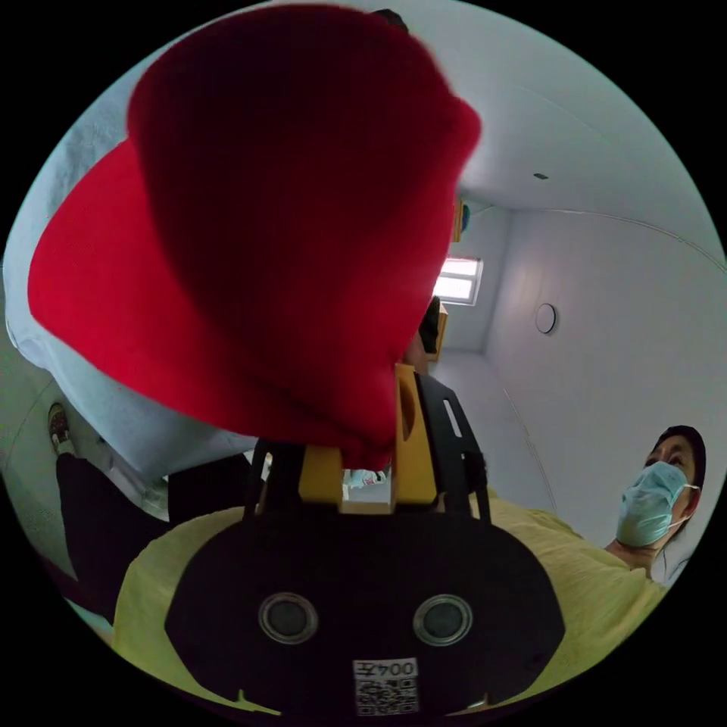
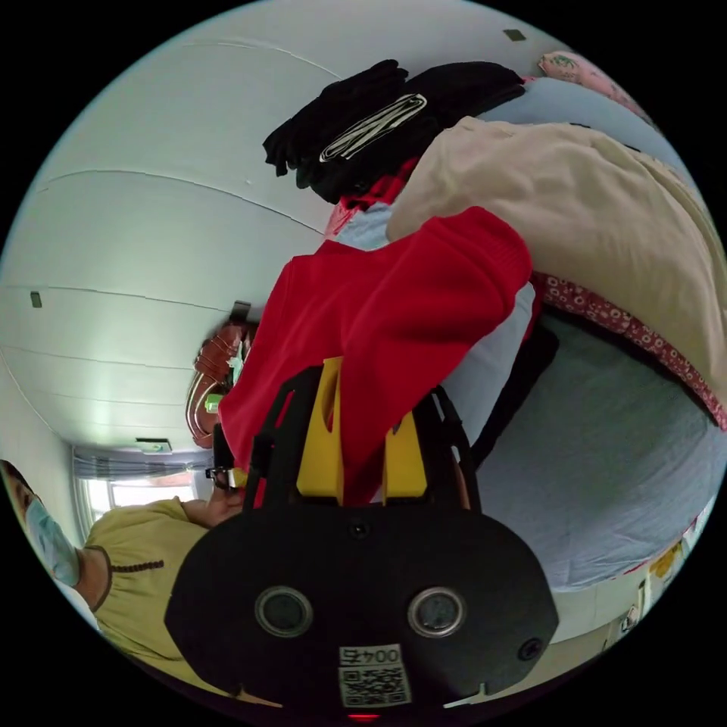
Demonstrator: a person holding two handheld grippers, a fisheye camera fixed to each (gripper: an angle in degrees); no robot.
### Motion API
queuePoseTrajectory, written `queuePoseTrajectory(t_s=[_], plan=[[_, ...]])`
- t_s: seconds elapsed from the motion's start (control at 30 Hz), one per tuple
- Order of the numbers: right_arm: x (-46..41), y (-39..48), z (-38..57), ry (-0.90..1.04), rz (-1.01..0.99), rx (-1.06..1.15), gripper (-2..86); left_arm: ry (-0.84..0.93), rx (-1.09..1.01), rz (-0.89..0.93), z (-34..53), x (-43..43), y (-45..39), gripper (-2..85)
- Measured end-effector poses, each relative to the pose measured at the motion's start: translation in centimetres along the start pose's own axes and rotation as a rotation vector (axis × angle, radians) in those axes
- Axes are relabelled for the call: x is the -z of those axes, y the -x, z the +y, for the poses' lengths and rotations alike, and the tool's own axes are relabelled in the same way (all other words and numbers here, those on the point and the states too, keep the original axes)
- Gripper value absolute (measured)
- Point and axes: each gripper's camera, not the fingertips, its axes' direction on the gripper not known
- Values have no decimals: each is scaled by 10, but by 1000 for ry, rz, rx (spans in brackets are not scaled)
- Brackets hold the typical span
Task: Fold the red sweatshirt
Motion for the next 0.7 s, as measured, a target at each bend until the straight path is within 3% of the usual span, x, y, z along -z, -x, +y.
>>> queuePoseTrajectory(t_s=[0.33,0.57,0.7], plan=[[28,27,2,40,76,326,79,-231,-71,-113,42,-60,-55,112],[-6,-66,6,178,-141,255,81,-467,-53,-203,86,-127,-53,110],[-4,-67,12,224,-117,307,90,-581,-82,-284,113,-150,-70,97]])
